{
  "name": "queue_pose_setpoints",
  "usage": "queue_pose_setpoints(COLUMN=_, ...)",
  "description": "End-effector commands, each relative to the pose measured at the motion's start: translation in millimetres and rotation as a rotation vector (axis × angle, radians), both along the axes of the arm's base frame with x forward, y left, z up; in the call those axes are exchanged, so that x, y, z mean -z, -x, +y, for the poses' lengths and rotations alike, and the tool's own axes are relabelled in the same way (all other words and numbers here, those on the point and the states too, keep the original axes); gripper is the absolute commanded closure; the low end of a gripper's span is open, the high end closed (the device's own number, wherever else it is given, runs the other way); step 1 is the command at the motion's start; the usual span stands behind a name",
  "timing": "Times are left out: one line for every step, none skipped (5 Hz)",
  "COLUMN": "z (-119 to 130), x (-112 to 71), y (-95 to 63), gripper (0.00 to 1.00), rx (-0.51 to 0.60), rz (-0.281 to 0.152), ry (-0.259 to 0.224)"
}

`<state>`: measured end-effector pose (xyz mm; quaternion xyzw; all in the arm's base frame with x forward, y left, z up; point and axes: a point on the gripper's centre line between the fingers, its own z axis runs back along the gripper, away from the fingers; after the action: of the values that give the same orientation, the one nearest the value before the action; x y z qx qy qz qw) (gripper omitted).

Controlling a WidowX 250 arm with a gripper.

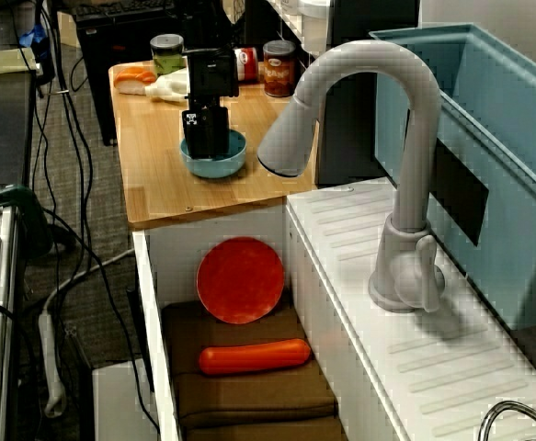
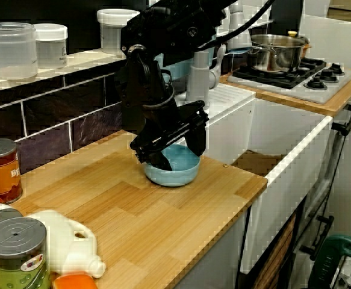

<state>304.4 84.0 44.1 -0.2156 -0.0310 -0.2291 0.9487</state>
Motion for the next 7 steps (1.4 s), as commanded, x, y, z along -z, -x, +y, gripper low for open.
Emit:
queue_pose_setpoints(z=-3.0, x=-27.6, y=1.0, gripper=0.00, rx=-0.022, rz=-0.142, ry=-0.111)
queue_pose_setpoints(z=-5.0, x=-28.6, y=3.5, gripper=0.00, rx=-0.024, rz=-0.153, ry=-0.123)
queue_pose_setpoints(z=-5.3, x=-31.2, y=4.3, gripper=0.00, rx=-0.025, rz=-0.161, ry=-0.134)
queue_pose_setpoints(z=-2.9, x=-38.9, y=3.4, gripper=0.00, rx=-0.029, rz=-0.173, ry=-0.136)
queue_pose_setpoints(z=2.5, x=-45.6, y=-0.4, gripper=0.00, rx=-0.042, rz=-0.186, ry=-0.152)
queue_pose_setpoints(z=5.4, x=-55.4, y=-2.6, gripper=0.00, rx=-0.050, rz=-0.189, ry=-0.141)
queue_pose_setpoints(z=9.7, x=-57.4, y=-7.9, gripper=0.10, rx=-0.064, rz=-0.193, ry=-0.146)
